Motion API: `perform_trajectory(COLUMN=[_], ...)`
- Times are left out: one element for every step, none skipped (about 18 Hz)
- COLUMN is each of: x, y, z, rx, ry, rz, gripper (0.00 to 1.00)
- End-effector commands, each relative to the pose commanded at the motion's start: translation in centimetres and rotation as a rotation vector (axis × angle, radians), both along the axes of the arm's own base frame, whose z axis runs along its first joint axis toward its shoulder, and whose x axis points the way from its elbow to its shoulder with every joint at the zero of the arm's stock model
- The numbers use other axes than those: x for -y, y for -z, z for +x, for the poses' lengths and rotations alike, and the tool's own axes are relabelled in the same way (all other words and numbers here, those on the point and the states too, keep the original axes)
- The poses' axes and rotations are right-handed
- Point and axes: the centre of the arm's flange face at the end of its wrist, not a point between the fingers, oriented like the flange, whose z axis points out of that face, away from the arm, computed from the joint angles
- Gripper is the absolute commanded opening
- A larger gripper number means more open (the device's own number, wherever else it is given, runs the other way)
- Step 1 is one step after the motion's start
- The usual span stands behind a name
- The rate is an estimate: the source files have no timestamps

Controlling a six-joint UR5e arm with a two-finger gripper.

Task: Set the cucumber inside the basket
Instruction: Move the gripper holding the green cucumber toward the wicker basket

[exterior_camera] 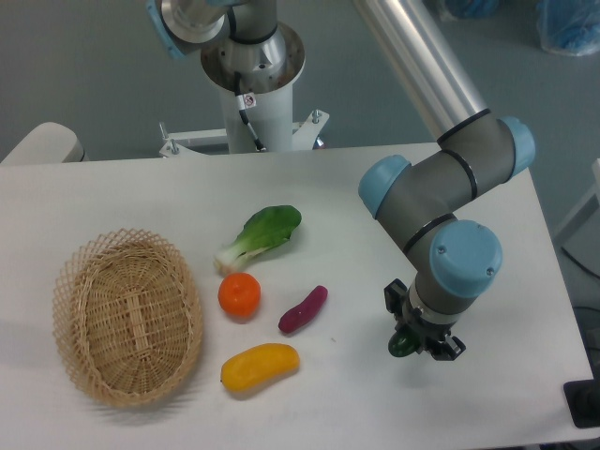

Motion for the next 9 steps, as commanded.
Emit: perform_trajectory(x=[-0.1, -0.3, -0.4, -0.9, -1.0, -1.2, -1.7, -2.1, -2.3], y=[0.0, 0.0, -0.1, 0.0, 0.1, 0.1, 0.1, 0.1, 0.1], z=[0.2, 0.4, 0.6, 1.1, 1.5, 1.8, 2.3, 2.7, 3.1], rx=[0.000, 0.001, 0.001, 0.002, 0.003, 0.005, 0.004, 0.004, 0.004], ry=[-0.003, 0.000, 0.002, 0.009, 0.014, 0.012, 0.017, 0.015, 0.011], rz=[0.000, -0.001, -0.001, -0.003, -0.006, -0.007, -0.008, -0.009, -0.009], gripper=[0.14, 0.14, 0.14, 0.14, 0.15, 0.15, 0.15, 0.15, 0.15])
